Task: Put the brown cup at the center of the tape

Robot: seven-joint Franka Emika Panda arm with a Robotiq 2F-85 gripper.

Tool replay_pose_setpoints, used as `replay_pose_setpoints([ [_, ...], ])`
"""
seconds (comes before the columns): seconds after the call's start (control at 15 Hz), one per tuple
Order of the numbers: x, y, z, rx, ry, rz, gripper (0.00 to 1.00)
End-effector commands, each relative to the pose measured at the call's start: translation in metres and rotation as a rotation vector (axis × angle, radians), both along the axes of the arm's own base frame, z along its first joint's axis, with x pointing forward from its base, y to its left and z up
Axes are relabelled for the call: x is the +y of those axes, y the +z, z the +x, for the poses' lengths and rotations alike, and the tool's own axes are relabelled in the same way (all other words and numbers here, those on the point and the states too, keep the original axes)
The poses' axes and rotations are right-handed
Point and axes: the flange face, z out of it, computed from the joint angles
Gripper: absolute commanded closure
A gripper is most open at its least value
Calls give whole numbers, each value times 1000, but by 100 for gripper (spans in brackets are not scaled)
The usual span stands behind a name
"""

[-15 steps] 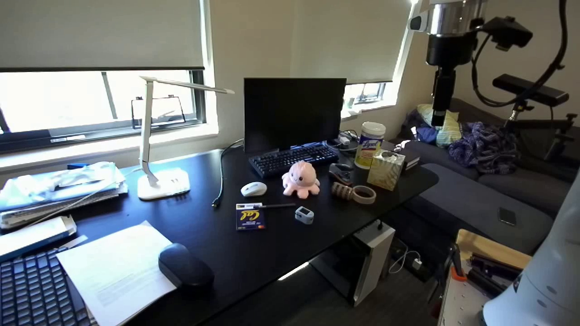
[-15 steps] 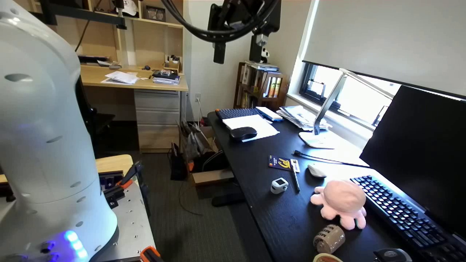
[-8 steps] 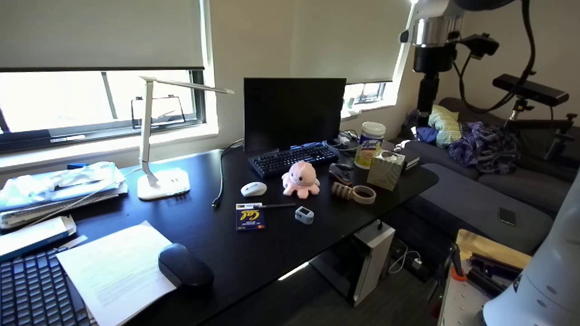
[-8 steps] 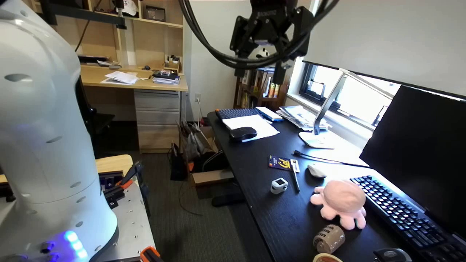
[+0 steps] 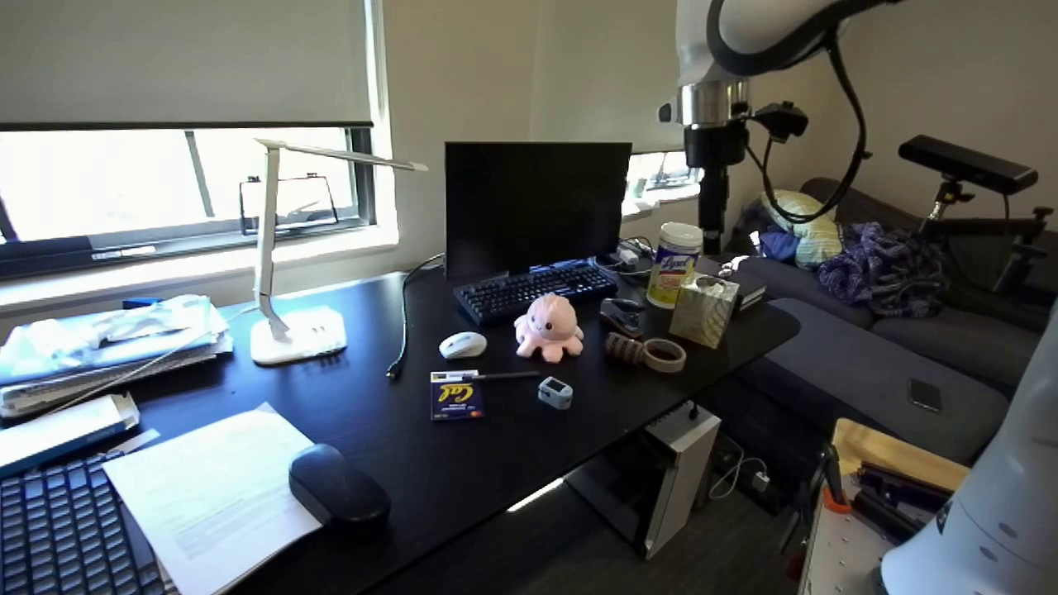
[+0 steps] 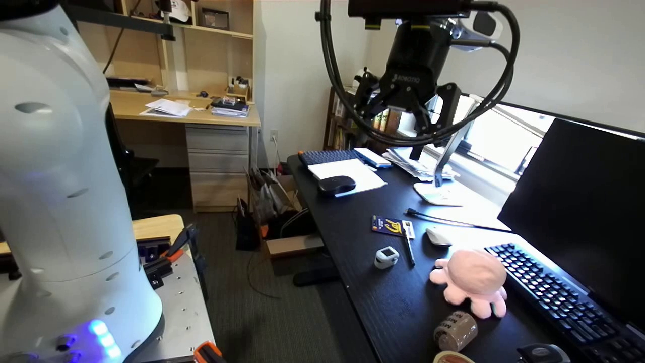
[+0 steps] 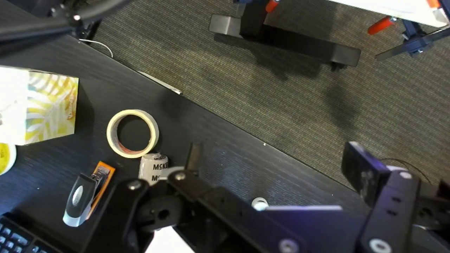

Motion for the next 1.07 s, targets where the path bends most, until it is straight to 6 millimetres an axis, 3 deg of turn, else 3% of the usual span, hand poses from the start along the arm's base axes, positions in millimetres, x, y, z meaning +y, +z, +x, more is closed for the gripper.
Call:
replay_pose_setpoints([
  [0.0, 2, -5, 8, 14, -1, -11, 0],
  [0.4, -9, -17, 32, -13, -19, -1, 0],
  [0.73, -77, -73, 57, -162, -35, 6, 0],
  [1.0, -104, -120, 73, -222, -29, 88, 0],
])
